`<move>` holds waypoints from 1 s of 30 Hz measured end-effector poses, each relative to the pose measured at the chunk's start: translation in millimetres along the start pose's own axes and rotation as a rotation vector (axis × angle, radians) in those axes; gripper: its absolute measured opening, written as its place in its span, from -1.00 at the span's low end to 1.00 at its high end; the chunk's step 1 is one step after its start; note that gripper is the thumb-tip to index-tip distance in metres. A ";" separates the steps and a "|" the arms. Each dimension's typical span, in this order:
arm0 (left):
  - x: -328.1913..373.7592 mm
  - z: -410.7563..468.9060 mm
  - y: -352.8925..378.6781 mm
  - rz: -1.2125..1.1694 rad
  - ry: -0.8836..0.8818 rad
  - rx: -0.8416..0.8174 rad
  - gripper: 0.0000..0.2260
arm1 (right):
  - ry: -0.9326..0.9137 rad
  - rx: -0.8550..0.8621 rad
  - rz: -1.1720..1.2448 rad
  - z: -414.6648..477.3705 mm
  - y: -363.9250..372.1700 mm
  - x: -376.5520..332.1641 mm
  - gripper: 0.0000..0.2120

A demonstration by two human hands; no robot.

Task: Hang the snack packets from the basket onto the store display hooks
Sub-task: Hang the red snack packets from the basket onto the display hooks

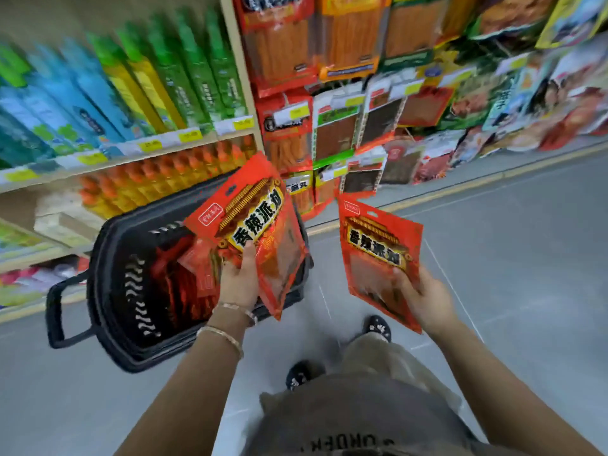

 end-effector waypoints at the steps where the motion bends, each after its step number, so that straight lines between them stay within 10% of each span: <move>1: -5.0 -5.6 16.0 0.044 -0.012 -0.040 -0.65 | 0.043 -0.007 0.008 -2.8 -3.6 18.4 -0.74; 14: -1.8 -26.7 239.7 0.146 0.009 -0.216 -0.69 | 0.217 0.013 0.045 104.7 -103.2 166.2 -0.69; 30: 241.7 53.4 333.2 -0.134 0.470 -0.037 -0.46 | -0.393 0.476 0.188 327.5 -278.1 3.9 -0.79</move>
Point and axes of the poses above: each hand's wrist, its own z-axis towards the middle knuckle, its own y-axis out of the palm, x = y × z, the point moved 3 cm from there along z, towards the middle knuckle, and after that the axes turned 14 degrees about -z, right-handed, at the moved point
